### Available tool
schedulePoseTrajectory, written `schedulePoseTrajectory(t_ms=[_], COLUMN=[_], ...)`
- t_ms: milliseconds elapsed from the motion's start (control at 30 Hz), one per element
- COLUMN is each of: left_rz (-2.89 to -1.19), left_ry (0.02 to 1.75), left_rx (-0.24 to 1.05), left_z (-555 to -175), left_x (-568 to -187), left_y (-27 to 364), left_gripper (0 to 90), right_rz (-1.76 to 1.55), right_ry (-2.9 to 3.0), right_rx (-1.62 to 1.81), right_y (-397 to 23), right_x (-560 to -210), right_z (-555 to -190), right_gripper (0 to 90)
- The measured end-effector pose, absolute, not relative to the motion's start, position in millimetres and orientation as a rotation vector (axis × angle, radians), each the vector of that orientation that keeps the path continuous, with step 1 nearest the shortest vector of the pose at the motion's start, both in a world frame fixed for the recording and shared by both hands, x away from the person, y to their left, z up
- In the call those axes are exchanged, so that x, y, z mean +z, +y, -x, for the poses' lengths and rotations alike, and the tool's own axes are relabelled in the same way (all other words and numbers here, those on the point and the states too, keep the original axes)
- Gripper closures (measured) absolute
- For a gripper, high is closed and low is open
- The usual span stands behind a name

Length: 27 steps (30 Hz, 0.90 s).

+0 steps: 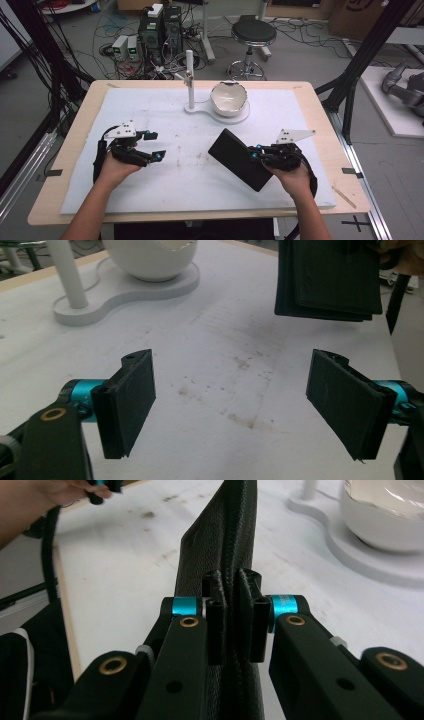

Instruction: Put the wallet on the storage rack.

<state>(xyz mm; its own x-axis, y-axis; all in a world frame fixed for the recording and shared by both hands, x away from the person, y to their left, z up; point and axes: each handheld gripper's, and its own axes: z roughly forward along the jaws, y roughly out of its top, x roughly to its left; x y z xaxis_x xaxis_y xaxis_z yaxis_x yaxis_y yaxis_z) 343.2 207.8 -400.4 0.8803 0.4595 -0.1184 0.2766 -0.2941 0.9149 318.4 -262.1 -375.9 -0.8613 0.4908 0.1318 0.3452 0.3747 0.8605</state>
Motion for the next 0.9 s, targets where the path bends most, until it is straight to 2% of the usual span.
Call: schedulePoseTrajectory(t_ms=[300,767,867,900], left_rz=[-1.901,-1.894,-1.885,-1.881], left_ry=[0.447,0.317,0.282,0.267], left_rx=[0.1,-0.09,-0.142,-0.17], left_z=[-339.4,-335.4,-336.0,-336.1], left_x=[-401.7,-405.1,-406.4,-406.8], left_y=[182.7,140.2,135.0,134.0], left_gripper=[19.3,19.4,25.1,32.1], right_rz=[-0.537,-0.307,-0.287,-0.287], right_ry=[2.534,2.6,2.612,2.621], right_rx=[1.507,1.495,1.489,1.49], right_y=[-221.6,-185.8,-182.2,-181.3], right_x=[-359.4,-359.4,-360.2,-360.3], right_z=[-313.1,-304.9,-303.8,-303.4], right_gripper=[84.0,83.9,83.8,83.8])
